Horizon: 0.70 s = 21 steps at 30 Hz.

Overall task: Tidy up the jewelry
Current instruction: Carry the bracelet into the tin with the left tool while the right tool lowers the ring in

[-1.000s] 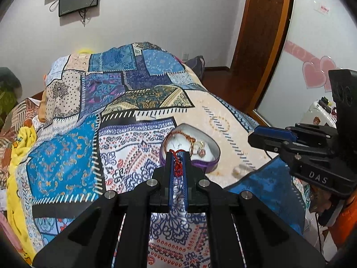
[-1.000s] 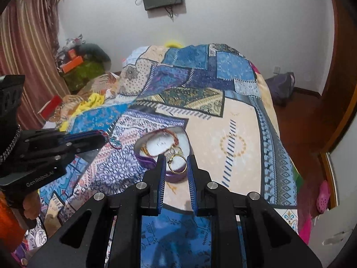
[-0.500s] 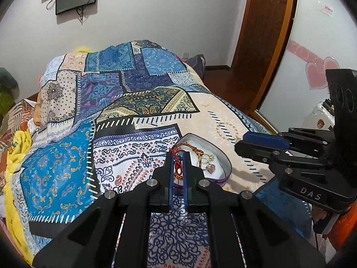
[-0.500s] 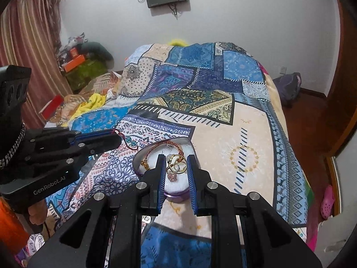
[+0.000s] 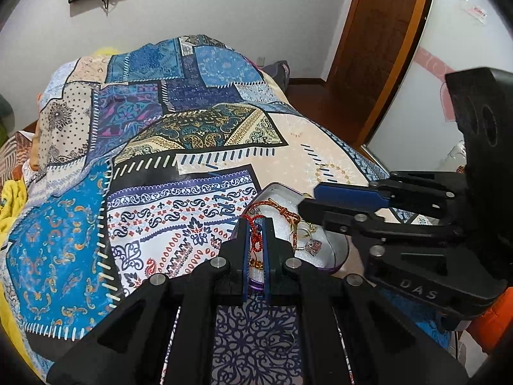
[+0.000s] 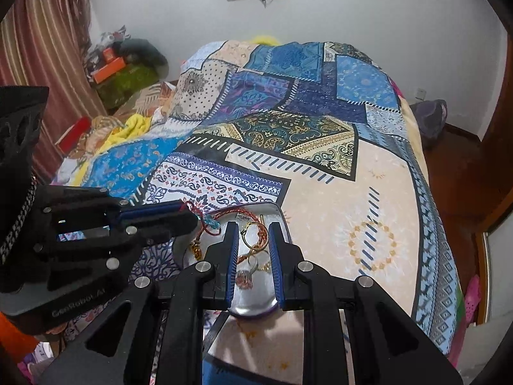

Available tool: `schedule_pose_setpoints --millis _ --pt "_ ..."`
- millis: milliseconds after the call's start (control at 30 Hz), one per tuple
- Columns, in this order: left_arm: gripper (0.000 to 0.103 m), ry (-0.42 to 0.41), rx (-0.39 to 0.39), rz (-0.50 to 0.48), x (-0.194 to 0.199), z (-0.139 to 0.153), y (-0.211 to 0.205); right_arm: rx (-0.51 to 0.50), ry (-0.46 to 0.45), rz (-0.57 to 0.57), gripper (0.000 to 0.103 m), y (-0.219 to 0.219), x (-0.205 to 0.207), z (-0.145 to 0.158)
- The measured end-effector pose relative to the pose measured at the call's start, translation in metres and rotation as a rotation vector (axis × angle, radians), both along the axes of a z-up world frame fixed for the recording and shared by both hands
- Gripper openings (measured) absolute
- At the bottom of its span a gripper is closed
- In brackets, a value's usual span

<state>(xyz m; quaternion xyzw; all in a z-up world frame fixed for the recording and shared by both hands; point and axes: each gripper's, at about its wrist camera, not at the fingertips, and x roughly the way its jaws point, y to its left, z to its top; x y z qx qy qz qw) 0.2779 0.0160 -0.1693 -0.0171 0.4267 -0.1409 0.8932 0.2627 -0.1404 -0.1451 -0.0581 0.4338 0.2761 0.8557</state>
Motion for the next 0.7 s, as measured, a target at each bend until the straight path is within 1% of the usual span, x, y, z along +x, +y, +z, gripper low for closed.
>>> schedule_pose_setpoints --millis 333,567,700 --pt "0.006 0.031 -0.007 -0.018 0.005 -0.008 -0.001 -0.015 0.067 0.024 0.017 0.003 0.018 -0.016" --pt "0.006 0.047 -0.008 -0.013 0.007 -0.014 0.001 -0.043 0.077 0.042 0.017 0.005 0.018 -0.019" --pt "0.006 0.048 -0.001 -0.017 0.006 -0.014 0.0 -0.039 0.119 0.052 0.017 0.005 0.02 -0.022"
